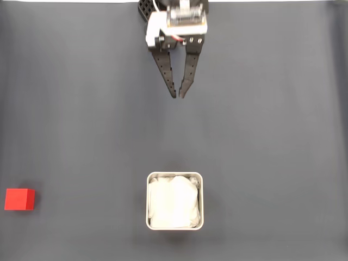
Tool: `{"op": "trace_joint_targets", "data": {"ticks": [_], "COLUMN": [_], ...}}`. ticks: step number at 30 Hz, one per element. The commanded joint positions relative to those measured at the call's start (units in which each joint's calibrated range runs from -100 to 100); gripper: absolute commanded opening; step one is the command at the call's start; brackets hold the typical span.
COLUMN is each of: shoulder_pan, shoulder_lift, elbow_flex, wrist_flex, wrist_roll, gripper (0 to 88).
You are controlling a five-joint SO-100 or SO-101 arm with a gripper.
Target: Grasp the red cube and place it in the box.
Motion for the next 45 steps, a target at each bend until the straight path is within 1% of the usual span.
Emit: {"op": "trace_joint_targets", "data": {"ticks": [1,5,9,18,19,35,45], "shoulder_pan": [-0.50,-0.36,0.14,2.84,5.82,15.77,21.31], "shoulder_lift": [8.01,16.67,22.48,29.76,32.79,45.10,53.33], "elbow_flex": [-15.94,-28.53,-36.65,-45.59,-48.33,-56.90,-60.55], "wrist_flex": [2.45,9.17,13.52,17.37,17.86,17.29,13.11], "wrist_roll": [-0.20,-0.15,0.00,0.00,0.15,-0.10,-0.54], "gripper": [0.0,0.0,0.0,0.0,0.0,0.0,0.0]}}
